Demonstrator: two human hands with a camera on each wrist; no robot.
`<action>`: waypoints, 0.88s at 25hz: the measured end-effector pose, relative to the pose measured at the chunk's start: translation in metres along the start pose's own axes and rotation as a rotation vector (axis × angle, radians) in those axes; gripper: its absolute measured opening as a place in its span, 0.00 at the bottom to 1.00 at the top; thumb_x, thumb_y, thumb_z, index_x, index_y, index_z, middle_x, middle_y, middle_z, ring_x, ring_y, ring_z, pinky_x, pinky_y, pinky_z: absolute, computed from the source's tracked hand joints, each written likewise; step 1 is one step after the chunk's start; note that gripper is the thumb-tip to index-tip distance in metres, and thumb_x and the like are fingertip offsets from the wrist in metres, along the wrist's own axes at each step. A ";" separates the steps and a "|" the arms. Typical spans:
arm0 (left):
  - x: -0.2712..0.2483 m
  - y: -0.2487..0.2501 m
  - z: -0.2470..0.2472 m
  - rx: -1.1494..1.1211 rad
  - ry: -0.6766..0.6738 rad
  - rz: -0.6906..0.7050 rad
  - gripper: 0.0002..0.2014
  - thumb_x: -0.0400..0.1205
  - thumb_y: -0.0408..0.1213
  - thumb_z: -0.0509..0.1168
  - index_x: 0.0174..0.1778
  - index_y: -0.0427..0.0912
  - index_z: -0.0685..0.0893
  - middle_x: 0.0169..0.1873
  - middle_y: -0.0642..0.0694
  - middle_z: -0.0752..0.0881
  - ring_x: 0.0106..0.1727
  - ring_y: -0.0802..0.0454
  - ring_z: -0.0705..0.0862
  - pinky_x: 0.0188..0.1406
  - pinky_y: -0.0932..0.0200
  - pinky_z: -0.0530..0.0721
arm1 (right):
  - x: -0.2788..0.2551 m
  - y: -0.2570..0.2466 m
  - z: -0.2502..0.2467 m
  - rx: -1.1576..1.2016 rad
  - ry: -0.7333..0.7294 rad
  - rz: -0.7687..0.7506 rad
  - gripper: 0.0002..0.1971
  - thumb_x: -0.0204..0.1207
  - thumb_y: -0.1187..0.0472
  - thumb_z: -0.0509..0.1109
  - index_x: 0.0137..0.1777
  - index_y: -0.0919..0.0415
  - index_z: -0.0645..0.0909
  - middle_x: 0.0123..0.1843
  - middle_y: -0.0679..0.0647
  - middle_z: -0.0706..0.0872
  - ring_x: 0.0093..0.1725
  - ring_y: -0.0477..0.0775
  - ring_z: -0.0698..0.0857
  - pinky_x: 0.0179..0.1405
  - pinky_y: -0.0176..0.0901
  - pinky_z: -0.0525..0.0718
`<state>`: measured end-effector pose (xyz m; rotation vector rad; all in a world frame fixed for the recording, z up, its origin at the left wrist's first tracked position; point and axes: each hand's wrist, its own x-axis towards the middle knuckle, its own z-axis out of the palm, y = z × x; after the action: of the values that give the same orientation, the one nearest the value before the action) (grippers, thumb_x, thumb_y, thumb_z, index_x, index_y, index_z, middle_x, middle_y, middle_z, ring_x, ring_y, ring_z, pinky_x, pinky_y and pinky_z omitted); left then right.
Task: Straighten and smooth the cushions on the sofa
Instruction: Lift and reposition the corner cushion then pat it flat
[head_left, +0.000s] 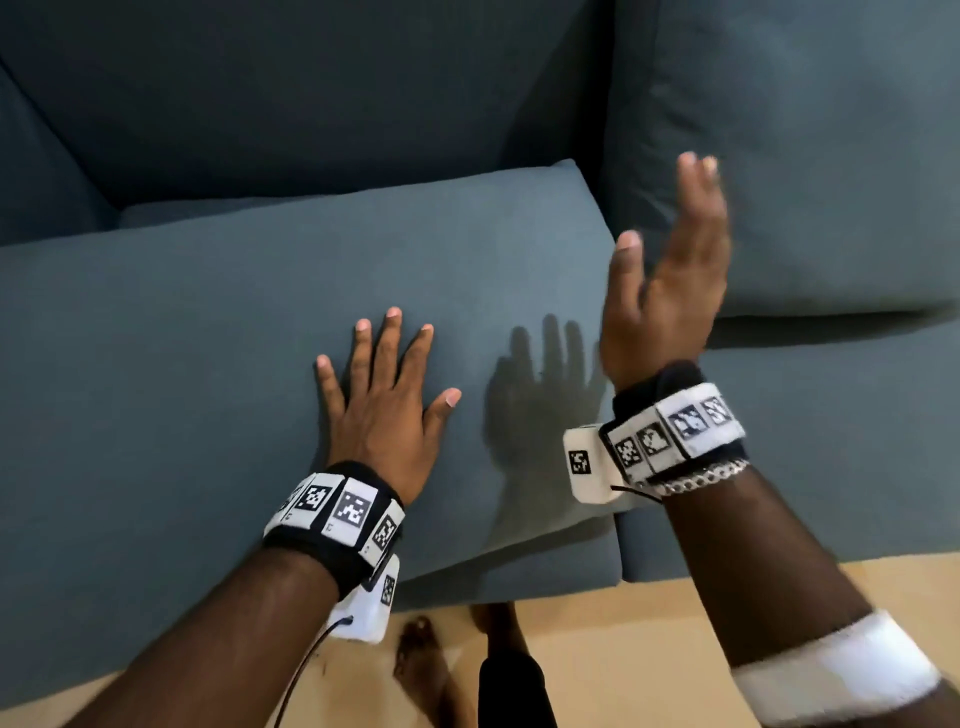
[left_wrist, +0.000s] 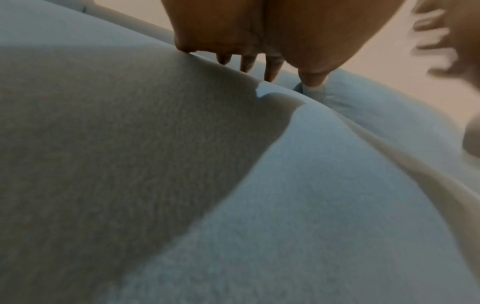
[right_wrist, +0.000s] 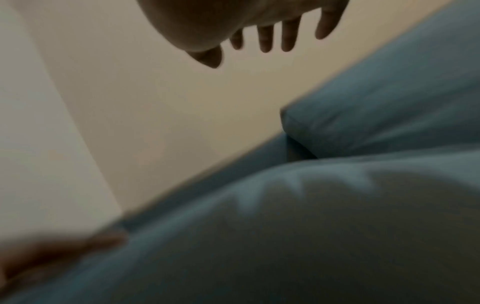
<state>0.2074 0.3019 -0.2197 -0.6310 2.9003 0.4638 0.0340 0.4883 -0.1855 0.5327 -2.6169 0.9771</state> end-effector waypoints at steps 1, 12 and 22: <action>0.001 -0.001 0.001 -0.002 -0.001 -0.001 0.35 0.88 0.61 0.50 0.90 0.58 0.48 0.90 0.53 0.39 0.90 0.46 0.35 0.84 0.29 0.34 | -0.014 0.005 0.019 -0.144 -0.290 0.031 0.37 0.86 0.38 0.51 0.92 0.52 0.54 0.94 0.57 0.52 0.92 0.58 0.54 0.90 0.64 0.56; -0.014 -0.009 0.040 0.069 0.142 0.000 0.34 0.87 0.60 0.49 0.90 0.60 0.50 0.91 0.53 0.46 0.91 0.44 0.44 0.87 0.32 0.43 | 0.009 0.055 0.053 -0.253 -0.533 0.145 0.44 0.83 0.28 0.50 0.93 0.50 0.47 0.94 0.57 0.44 0.93 0.61 0.48 0.90 0.68 0.53; -0.020 -0.007 0.055 0.085 0.198 -0.009 0.35 0.87 0.58 0.53 0.91 0.55 0.53 0.91 0.50 0.49 0.91 0.43 0.47 0.86 0.30 0.47 | -0.082 0.063 0.003 -0.138 -0.136 0.293 0.41 0.88 0.32 0.48 0.92 0.59 0.53 0.94 0.60 0.50 0.93 0.62 0.51 0.91 0.67 0.49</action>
<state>0.2323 0.3215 -0.2695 -0.7154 3.0814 0.2898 0.0784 0.5497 -0.2554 0.1906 -2.9161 0.8581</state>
